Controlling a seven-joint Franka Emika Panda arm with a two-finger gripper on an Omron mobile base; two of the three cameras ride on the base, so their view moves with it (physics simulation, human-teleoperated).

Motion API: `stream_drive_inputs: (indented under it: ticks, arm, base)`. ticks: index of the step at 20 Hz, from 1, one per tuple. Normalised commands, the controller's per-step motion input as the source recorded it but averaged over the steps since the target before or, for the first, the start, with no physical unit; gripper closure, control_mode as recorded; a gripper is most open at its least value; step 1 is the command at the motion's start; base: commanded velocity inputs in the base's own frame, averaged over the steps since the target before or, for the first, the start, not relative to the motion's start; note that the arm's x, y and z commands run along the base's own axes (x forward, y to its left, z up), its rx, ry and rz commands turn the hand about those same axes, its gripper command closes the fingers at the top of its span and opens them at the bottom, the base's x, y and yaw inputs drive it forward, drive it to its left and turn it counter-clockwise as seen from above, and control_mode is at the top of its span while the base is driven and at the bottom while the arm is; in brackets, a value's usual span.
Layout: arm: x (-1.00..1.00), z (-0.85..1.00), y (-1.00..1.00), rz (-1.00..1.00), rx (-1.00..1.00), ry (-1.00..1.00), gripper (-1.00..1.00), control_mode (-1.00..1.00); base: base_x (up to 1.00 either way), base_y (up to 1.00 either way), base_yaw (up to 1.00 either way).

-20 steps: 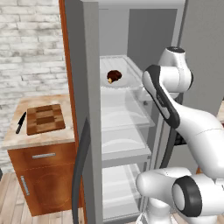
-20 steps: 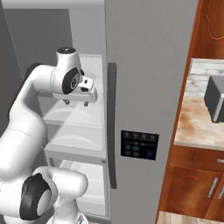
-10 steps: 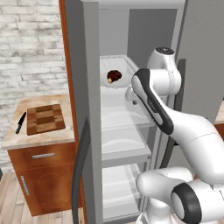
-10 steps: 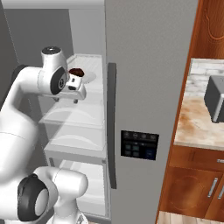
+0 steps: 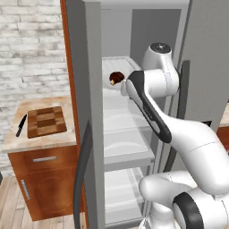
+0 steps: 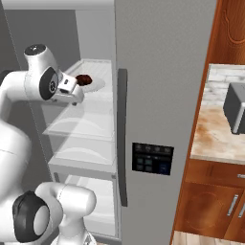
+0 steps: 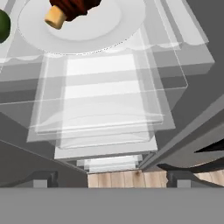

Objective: Retrieve the steak from the fridge and place it on the cutting board.

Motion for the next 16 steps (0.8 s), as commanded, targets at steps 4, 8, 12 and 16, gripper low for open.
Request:
stream_drive_inputs:
  ticks: [4,8,12,16]
  arm:
    - [0.31,0.15,0.0,-0.03,0.0,-0.06,-1.0,-1.0]
    - [0.46,0.19,0.0,0.0,0.0,-0.01,-1.0,-1.0]
    - [0.48,0.17,0.0,0.0,0.0,-0.02,-1.0,-1.0]
    - [0.25,0.11,0.0,0.0,-0.01,-0.12,-1.0,-1.0]
  base:
    - [0.0,0.0,0.0]
    - [0.0,0.0,0.0]
    - [0.0,0.0,0.0]
    - [0.0,0.0,0.0]
